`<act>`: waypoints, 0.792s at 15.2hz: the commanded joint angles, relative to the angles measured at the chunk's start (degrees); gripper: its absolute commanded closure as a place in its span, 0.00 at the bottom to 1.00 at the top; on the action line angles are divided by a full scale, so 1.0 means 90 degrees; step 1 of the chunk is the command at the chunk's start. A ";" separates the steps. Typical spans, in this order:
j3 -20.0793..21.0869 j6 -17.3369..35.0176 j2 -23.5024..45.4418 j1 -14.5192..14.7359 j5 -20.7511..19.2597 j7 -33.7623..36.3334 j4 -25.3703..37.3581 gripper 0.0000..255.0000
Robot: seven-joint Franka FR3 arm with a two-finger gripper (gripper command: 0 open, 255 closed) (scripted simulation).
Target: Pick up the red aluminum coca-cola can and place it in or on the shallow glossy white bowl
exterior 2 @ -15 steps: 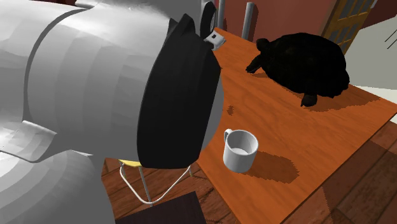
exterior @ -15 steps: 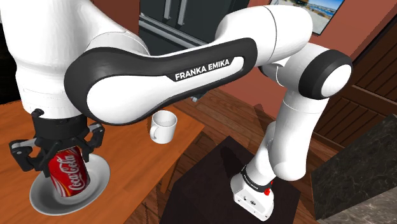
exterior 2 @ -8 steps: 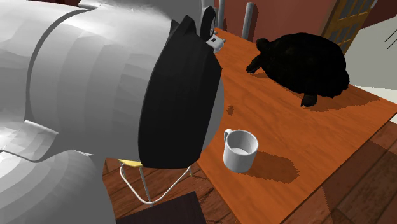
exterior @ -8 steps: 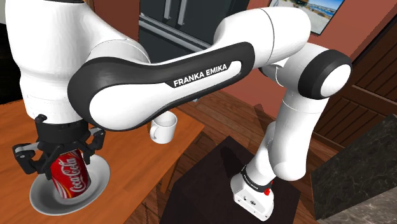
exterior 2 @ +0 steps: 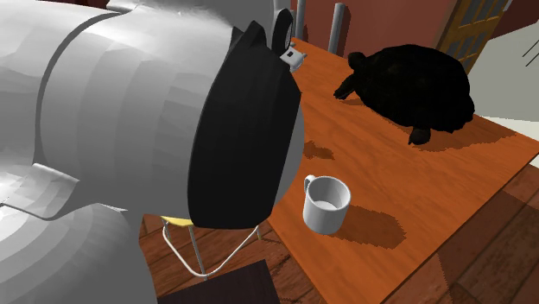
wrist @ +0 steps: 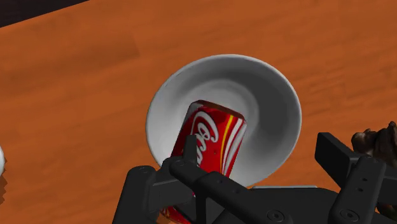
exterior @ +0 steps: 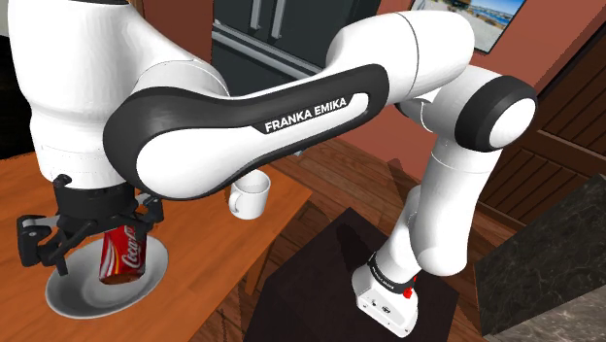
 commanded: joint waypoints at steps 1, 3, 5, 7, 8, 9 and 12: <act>0.0012 -0.0186 -0.0075 -0.0021 0.0047 -0.0029 0.0121 0.00; 0.0030 -0.0568 -0.0198 -0.0055 0.0125 -0.0079 0.0397 0.00; 0.0035 -0.0722 -0.0237 -0.0065 0.0149 -0.0095 0.0518 0.00; 0.0035 -0.0722 -0.0237 -0.0065 0.0149 -0.0095 0.0517 0.00; 0.0035 -0.0722 -0.0237 -0.0065 0.0149 -0.0095 0.0517 0.00; 0.0035 -0.0722 -0.0237 -0.0065 0.0149 -0.0095 0.0517 0.00; 0.0035 -0.0720 -0.0238 -0.0065 0.0149 -0.0095 0.0516 0.00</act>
